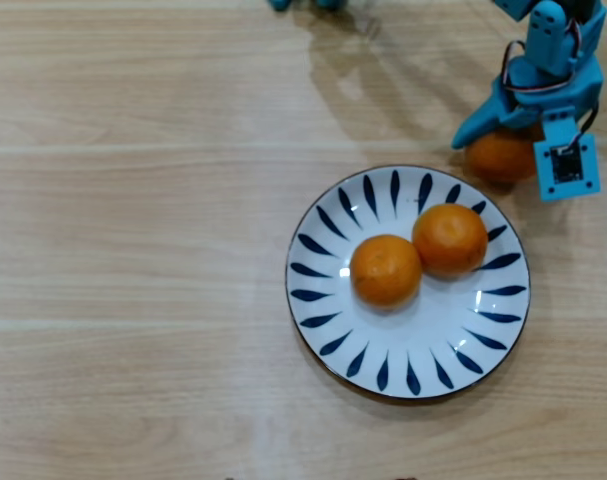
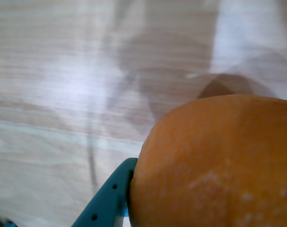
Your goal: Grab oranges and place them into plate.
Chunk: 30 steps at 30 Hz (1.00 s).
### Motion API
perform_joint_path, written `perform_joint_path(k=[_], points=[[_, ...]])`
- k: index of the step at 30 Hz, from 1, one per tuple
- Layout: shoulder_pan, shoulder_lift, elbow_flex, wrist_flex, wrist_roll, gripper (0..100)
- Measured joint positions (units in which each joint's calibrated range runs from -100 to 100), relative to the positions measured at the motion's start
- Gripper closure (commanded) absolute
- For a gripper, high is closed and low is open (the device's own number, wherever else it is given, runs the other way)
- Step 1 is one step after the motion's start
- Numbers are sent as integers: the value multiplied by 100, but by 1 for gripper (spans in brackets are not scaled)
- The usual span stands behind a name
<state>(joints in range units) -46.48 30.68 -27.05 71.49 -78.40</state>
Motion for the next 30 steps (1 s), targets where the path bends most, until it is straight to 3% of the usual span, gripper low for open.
perform_joint_path(k=[11,19,22,30], points=[[1131,-1981,-9,922,887,55],[1435,-2827,823,1197,965,55],[1266,-2945,1018,1240,809,55],[-8,-2971,1266,1602,-558,55]])
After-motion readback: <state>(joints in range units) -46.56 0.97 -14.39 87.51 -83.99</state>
